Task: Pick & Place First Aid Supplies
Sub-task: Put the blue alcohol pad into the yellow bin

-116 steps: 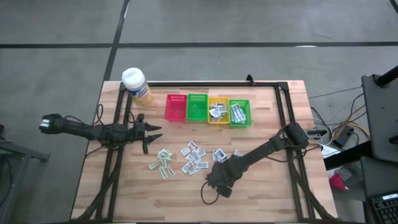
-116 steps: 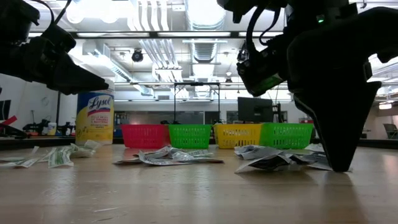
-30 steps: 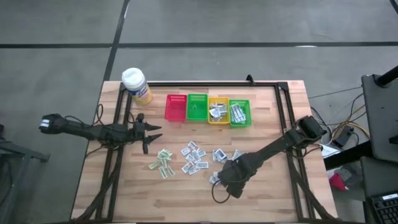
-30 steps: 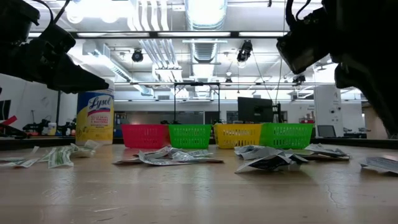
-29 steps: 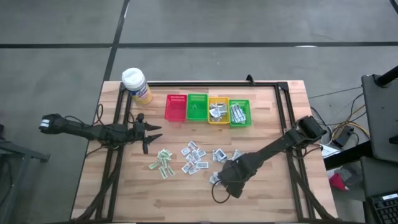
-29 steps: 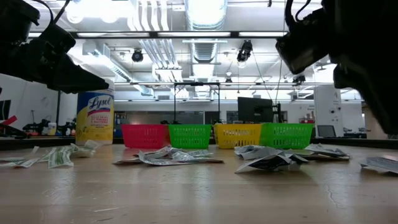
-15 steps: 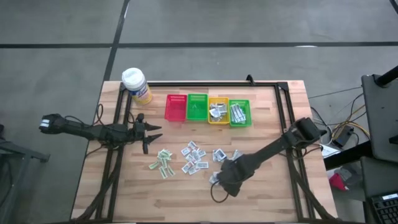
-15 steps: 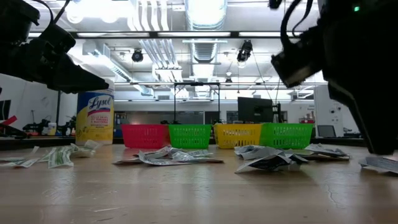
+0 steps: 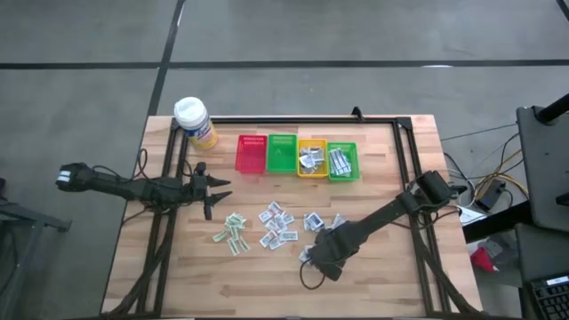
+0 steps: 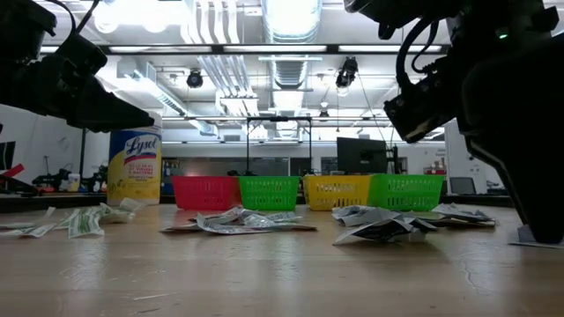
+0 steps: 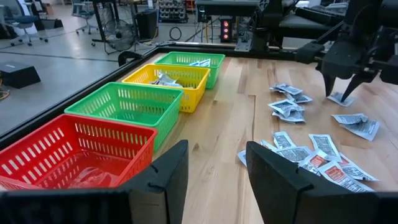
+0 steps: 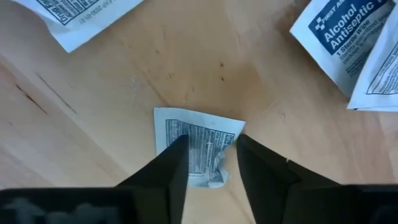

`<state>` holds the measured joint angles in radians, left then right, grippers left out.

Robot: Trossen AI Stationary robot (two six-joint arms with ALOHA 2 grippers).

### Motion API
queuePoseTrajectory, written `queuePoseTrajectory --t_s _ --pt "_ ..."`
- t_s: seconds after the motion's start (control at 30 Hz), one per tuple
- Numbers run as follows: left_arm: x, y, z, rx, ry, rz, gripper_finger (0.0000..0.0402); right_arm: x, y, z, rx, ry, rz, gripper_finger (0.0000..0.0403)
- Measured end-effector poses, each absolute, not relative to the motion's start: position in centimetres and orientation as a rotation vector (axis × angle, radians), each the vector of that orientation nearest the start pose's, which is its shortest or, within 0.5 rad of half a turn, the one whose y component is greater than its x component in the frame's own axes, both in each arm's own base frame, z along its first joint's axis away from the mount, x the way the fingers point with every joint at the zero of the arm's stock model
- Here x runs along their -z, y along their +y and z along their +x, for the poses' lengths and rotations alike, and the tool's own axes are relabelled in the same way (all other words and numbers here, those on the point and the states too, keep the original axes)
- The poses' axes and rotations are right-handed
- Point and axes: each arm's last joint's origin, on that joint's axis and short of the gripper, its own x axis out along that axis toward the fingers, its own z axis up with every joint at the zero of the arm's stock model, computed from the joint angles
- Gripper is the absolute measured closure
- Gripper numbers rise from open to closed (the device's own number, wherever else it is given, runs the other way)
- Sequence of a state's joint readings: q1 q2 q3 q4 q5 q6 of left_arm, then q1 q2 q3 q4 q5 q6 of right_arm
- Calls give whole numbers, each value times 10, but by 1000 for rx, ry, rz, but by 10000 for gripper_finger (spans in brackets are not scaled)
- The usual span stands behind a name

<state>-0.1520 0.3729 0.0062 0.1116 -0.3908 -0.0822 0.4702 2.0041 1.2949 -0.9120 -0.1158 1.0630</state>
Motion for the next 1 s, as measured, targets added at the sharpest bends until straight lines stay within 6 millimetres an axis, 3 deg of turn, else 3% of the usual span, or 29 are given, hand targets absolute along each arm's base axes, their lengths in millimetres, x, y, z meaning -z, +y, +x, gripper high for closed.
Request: queuePoseTrajectory --t_s 0.33,0.57,0.8,1.0 --pt "-144 -7 116 -247 237 -13 243 -132 162 311 443 1641 508 372" --pt "-144 -7 116 -247 237 -13 243 -143 158 305 472 1667 488 393" --pt "-144 -7 116 -247 236 -13 243 -191 147 305 396 1547 592 394" --pt "-144 -7 116 -248 236 -13 243 -240 121 305 282 1379 652 394"
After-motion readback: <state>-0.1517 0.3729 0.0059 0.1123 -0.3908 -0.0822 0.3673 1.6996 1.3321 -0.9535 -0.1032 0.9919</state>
